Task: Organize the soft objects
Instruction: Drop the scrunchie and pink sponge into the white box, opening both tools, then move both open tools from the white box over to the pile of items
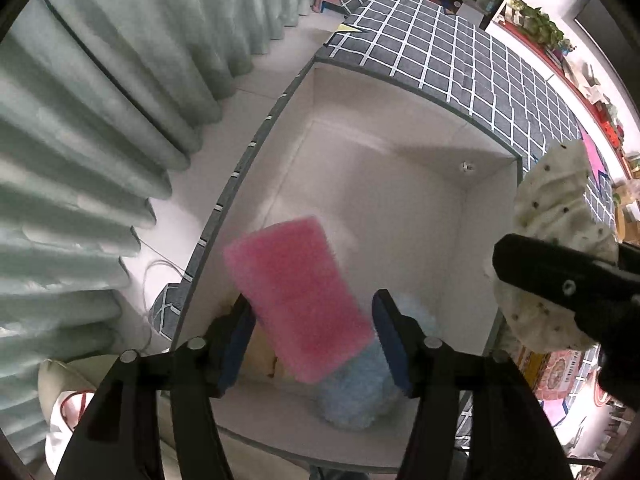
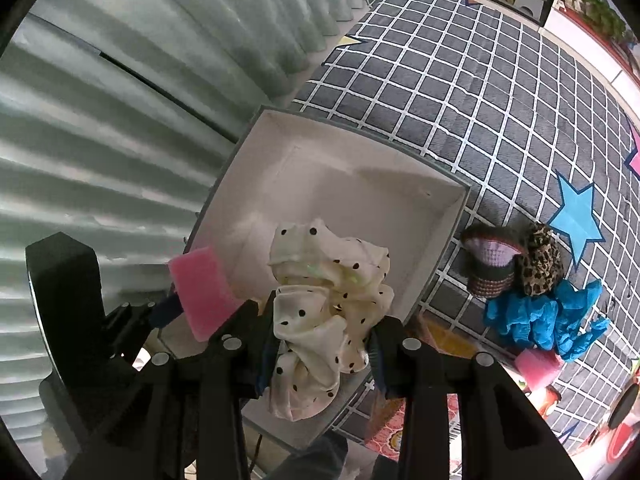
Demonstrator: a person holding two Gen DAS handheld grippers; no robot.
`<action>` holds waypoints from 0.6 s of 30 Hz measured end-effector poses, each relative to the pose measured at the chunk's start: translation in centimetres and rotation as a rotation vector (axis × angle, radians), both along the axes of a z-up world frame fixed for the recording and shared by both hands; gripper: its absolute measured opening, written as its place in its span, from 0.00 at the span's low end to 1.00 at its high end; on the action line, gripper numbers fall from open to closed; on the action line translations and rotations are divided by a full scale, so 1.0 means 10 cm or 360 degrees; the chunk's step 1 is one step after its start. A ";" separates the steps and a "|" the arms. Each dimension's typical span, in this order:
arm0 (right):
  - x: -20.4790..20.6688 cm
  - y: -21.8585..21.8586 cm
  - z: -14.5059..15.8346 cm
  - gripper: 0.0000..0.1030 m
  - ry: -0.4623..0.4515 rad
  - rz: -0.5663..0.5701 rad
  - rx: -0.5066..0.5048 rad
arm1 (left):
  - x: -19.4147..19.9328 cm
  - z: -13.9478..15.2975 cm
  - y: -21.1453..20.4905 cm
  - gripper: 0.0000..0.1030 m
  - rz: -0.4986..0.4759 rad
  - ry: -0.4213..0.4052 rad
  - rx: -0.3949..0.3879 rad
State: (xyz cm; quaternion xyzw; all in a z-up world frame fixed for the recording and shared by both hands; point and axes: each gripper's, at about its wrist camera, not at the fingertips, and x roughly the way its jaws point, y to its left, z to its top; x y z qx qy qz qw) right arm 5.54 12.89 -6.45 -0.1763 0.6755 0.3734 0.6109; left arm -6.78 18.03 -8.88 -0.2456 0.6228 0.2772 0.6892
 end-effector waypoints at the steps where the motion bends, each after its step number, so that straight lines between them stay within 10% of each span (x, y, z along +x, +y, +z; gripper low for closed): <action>1: 0.00 0.00 0.00 0.45 0.0005 -0.0001 0.0005 | 0.00 0.00 0.00 0.71 0.0005 0.0003 -0.0003; 10: 0.02 -0.03 0.01 0.66 -0.0020 -0.0023 -0.0010 | -0.07 0.01 0.04 0.87 0.0070 -0.0005 0.0012; 13: 0.02 -0.04 0.02 0.88 -0.0037 -0.0031 -0.0020 | -0.06 -0.03 0.04 0.87 0.0078 0.0011 -0.0046; 18: 0.03 -0.07 0.04 0.89 -0.0063 -0.0060 -0.0028 | -0.10 0.00 0.07 0.87 0.0142 -0.0040 -0.0103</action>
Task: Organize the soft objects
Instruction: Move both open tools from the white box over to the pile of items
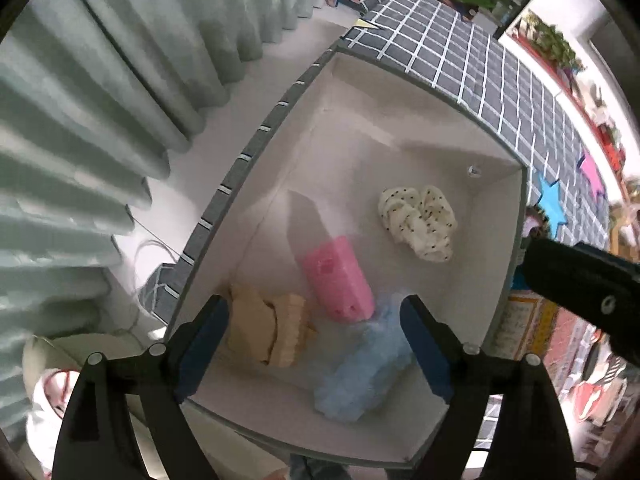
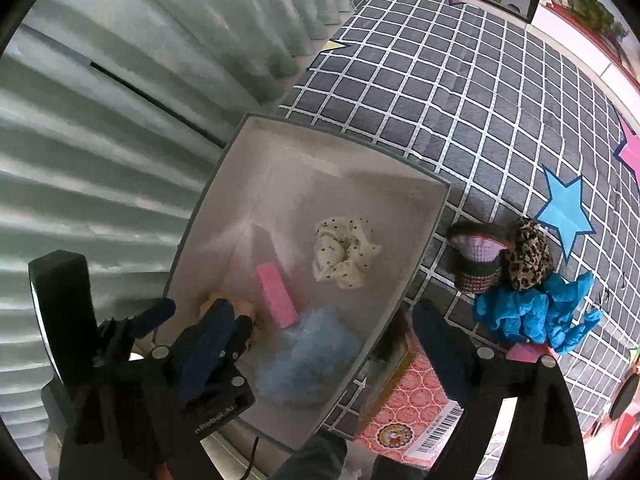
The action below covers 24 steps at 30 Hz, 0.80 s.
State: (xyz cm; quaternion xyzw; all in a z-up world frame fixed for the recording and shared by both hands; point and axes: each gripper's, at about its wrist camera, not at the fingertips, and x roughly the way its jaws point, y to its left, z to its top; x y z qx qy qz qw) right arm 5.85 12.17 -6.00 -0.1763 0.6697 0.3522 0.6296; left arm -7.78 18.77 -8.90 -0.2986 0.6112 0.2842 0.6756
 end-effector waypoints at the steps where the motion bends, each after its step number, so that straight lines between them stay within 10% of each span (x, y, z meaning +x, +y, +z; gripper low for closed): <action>1: 0.00 -0.01 0.01 0.89 -0.0013 0.0001 -0.0003 | -0.01 0.02 0.02 0.87 0.0021 -0.0033 -0.0019; 24: 1.10 -1.83 -0.15 0.89 0.0005 -0.0664 -0.0092 | 0.62 0.28 -0.29 0.87 -0.0179 -0.0060 -0.0013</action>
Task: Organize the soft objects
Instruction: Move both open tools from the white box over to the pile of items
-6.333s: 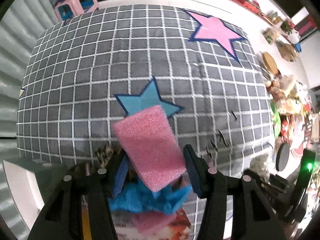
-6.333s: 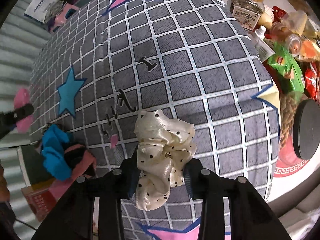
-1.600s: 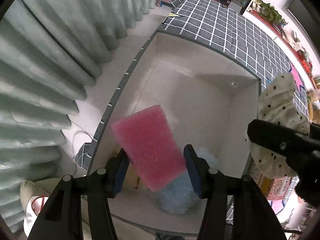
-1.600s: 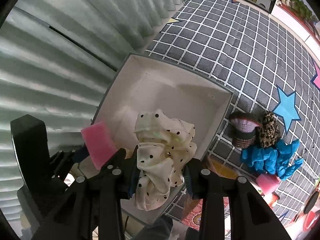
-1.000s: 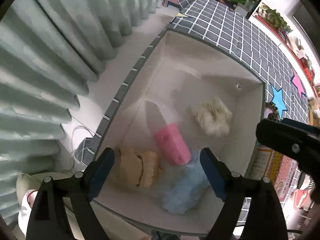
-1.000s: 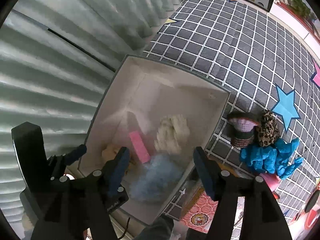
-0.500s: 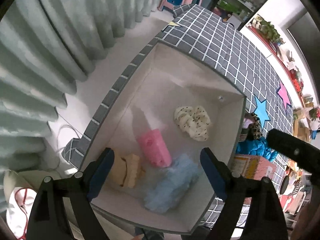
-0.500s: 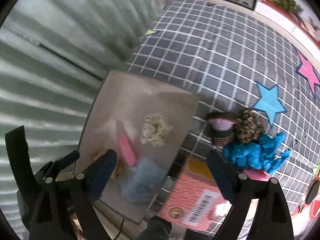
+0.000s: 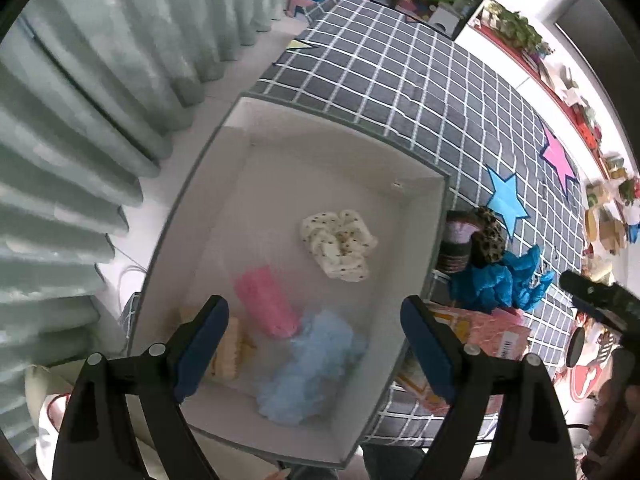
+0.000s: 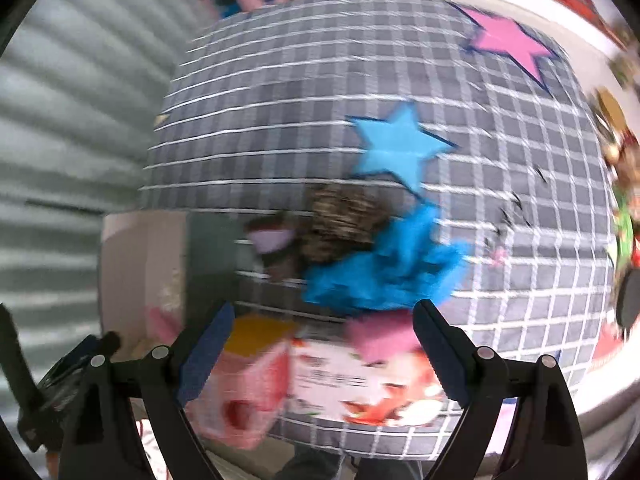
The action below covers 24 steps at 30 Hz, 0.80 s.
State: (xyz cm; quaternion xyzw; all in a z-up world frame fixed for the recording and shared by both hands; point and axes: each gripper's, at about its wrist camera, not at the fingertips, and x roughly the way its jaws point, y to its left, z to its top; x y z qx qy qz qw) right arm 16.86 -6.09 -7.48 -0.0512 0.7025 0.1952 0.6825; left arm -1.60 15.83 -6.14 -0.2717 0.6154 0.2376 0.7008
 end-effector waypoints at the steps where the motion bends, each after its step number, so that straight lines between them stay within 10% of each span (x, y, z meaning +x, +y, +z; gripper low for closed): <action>1: 0.04 -0.12 -0.06 0.89 0.0017 -0.0041 -0.0018 | 0.04 0.00 -0.03 0.87 -0.0014 0.0004 -0.0009; 16: 0.29 -0.69 -0.86 0.89 0.0237 -0.0253 -0.0083 | 0.74 0.06 -0.48 0.87 -0.0195 0.0047 -0.0056; 24: 0.40 -0.49 -1.24 0.89 0.0229 -0.0071 -0.0179 | 1.05 -0.03 -0.74 0.87 -0.0282 0.0126 -0.0028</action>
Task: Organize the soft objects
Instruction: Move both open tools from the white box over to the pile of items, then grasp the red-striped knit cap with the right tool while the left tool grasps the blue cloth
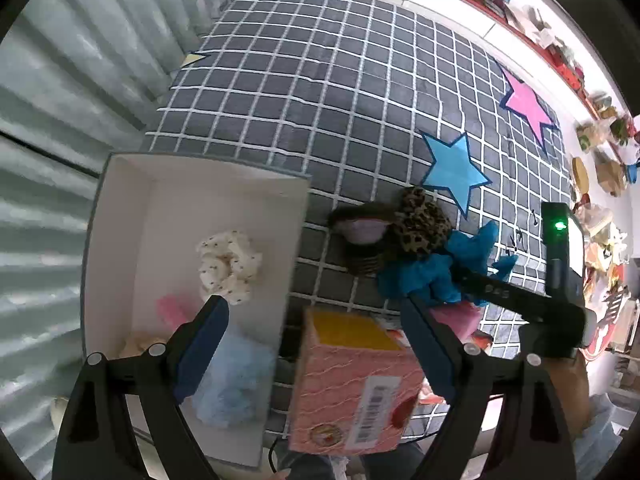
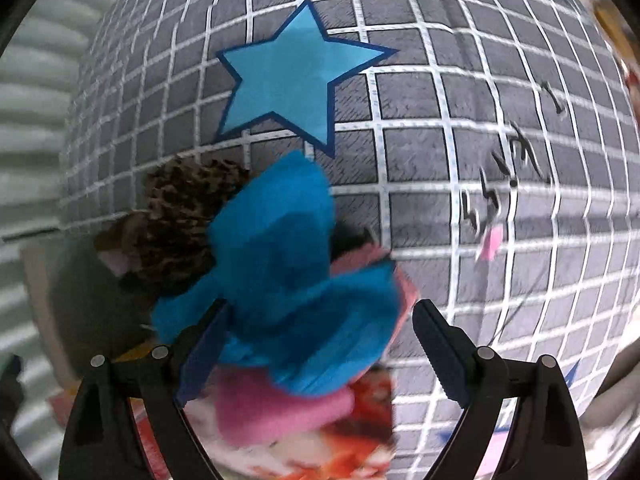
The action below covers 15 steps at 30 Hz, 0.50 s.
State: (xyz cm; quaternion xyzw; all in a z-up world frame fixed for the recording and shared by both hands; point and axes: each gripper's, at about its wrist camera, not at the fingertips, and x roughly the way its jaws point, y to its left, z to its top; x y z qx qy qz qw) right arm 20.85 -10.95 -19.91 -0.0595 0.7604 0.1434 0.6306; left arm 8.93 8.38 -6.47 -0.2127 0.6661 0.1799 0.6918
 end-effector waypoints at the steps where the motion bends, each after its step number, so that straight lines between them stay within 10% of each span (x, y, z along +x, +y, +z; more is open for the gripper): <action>1: 0.02 0.00 -0.02 0.89 -0.0034 0.0033 -0.0032 | 0.04 -0.02 -0.04 0.87 -0.0012 0.0008 0.0001; 15: 0.60 -1.02 -0.10 0.89 -0.0191 -0.0168 -0.0166 | 0.59 -0.33 -0.57 0.87 -0.0189 0.0120 0.0006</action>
